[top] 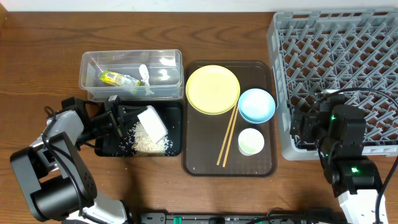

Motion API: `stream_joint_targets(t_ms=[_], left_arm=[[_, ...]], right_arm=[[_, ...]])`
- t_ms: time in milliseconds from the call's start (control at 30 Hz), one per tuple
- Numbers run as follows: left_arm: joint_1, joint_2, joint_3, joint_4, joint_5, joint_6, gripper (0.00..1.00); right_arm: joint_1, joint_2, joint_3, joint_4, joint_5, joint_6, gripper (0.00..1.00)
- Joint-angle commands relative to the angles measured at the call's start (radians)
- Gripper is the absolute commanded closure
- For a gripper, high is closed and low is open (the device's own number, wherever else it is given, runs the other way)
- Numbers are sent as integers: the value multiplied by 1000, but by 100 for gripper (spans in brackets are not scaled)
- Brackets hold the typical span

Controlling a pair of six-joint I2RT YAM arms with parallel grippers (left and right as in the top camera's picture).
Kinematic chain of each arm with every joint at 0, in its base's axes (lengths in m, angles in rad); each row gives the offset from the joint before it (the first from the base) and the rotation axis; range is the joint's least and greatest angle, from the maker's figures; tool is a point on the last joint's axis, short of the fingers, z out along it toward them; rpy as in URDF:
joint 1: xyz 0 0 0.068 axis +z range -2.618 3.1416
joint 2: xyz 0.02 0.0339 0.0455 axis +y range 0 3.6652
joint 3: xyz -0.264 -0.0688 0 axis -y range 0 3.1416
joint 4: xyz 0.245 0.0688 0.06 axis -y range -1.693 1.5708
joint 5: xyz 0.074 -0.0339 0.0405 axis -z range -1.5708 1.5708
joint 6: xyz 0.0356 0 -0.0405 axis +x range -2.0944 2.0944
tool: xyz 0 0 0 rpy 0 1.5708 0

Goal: Sort waste into correct bins and load items into the dishwasher rack
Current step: 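Tip the rice bowl over the black tray to dump the rice, then carry the emptied bowl back and set it on the yellow plate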

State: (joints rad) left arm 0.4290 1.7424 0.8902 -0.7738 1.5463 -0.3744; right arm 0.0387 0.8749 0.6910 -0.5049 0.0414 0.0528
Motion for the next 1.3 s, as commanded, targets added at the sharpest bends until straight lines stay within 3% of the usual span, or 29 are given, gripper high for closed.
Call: stream_joint_targets(t_ms=[0, 67, 167, 367, 567, 733, 1033, 1267], left_arm=[[-26, -82, 1, 1, 20, 135, 94], [-58, -143, 9, 4, -44, 198, 94], [-132, -244, 28, 33, -260, 204, 94], [-400, -399, 71, 185, -705, 126, 94], [-700, -402, 90, 425, -1060, 145, 94], [-886, -337, 90, 621, -1323, 256, 94], [-990, -80, 90, 905, -1383, 321, 94], [-992, 43, 90, 959, -1371, 318, 93]], right_arm=[[8, -4, 18, -2, 3, 13, 1], [8, -4, 18, -1, 3, 13, 1], [8, -4, 18, -1, 3, 13, 2], [8, -4, 18, 0, 3, 13, 1], [8, -4, 18, -1, 3, 14, 2], [8, -4, 18, -2, 3, 14, 2], [8, -4, 18, -1, 3, 14, 2], [8, -4, 18, -1, 3, 14, 2]])
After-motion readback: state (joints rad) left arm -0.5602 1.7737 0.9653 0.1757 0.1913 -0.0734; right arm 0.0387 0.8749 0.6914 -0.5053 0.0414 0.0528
